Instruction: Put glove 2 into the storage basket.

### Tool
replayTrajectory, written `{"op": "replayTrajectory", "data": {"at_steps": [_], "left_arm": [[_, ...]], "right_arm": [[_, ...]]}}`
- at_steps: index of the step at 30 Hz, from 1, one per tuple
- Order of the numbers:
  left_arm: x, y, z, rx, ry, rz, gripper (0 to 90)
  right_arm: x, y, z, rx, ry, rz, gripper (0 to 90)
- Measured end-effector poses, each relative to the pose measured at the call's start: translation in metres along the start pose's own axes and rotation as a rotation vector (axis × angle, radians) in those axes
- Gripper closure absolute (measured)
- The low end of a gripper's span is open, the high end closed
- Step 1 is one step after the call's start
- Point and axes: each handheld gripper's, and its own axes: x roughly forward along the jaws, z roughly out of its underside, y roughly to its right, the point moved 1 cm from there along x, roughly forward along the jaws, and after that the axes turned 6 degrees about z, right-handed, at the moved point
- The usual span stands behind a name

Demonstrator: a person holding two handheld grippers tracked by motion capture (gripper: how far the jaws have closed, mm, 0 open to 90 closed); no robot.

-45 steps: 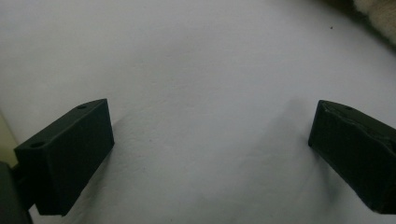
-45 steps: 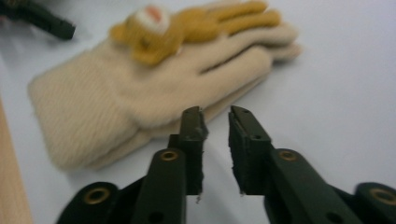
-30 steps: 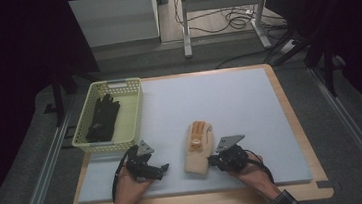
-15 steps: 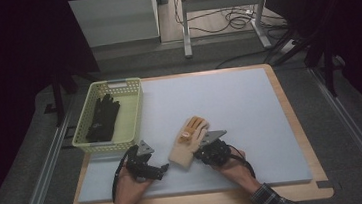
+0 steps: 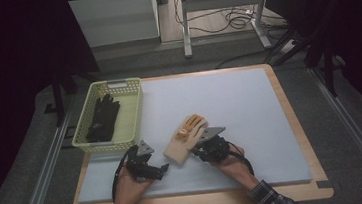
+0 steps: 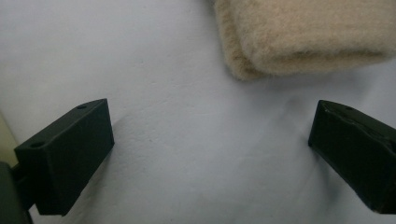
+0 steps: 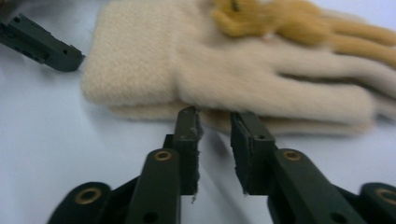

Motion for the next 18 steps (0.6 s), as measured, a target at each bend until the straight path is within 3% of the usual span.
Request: {"op": "replayTrajectory", "data": {"at_steps": [3,18], "left_arm": [[0.0,0.0,0.0,0.0,-0.001,-0.001,0.4],[0.0,0.0,0.0,0.004,-0.004,0.0,0.3]], "right_arm": [[-0.011,0.008,0.004,0.001,0.003,0.027,63.6],[-0.052,0.055,0.045,0.096,0.004,0.131,26.8]]}}
